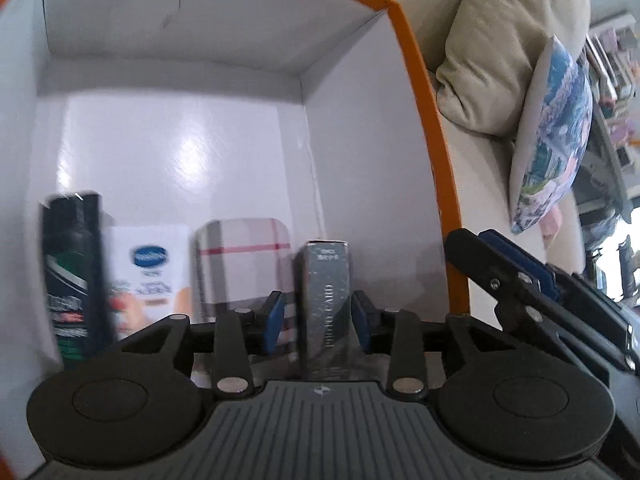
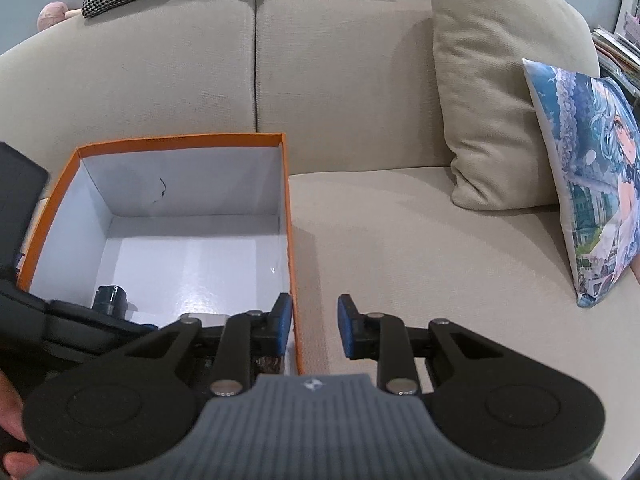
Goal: Organize rigid objects
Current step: 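Lower the photo card box into the shoebox with the left gripper while the right releases the plaid case, then move both tools back over the yellow tape measure and blue tin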
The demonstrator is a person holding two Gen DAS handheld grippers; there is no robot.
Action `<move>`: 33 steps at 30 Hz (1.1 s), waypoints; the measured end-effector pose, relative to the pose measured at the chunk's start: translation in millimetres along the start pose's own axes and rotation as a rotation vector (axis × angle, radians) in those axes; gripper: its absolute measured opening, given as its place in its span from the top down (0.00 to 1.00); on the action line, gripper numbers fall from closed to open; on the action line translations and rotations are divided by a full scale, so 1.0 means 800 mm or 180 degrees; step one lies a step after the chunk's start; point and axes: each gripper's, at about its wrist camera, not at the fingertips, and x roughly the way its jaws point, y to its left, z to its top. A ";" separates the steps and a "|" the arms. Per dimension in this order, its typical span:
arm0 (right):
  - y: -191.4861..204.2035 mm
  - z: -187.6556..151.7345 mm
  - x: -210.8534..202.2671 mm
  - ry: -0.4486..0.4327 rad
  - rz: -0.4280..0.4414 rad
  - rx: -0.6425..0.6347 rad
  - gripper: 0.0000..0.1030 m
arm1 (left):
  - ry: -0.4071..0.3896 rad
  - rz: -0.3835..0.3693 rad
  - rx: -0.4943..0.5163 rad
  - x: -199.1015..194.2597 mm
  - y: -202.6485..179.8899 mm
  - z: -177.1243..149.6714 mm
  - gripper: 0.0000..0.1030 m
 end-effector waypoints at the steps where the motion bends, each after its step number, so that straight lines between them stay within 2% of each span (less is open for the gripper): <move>1: 0.000 0.000 -0.001 0.0002 -0.0001 0.0001 0.74 | -0.0004 0.0031 0.0036 -0.003 -0.001 -0.001 0.68; 4: 0.001 -0.001 -0.001 0.0002 -0.0008 -0.0007 0.74 | 0.0067 0.0060 0.0084 -0.003 -0.002 -0.002 0.85; 6: 0.002 -0.001 -0.001 0.0003 -0.0006 -0.0003 0.74 | 0.0090 0.0090 0.0071 0.002 0.001 -0.004 0.89; 8: 0.002 -0.001 -0.002 -0.0009 -0.0011 0.0003 0.74 | 0.0086 0.0007 0.0011 0.008 0.004 -0.006 0.92; 15: 0.006 -0.004 -0.004 0.0012 -0.0007 -0.0055 0.74 | 0.0078 0.0015 -0.0053 0.008 0.011 -0.008 0.89; 18: 0.008 -0.004 -0.004 0.0040 0.0001 -0.0060 0.74 | 0.0040 0.0035 0.0027 0.001 0.009 -0.010 0.90; 24: 0.015 -0.004 -0.015 0.0064 -0.0018 -0.0143 0.74 | -0.0209 0.0021 0.0277 -0.053 -0.001 -0.019 0.90; 33: 0.044 -0.010 -0.049 0.0045 0.0081 -0.0194 0.74 | -0.0600 0.0144 0.0422 -0.148 0.014 -0.049 0.90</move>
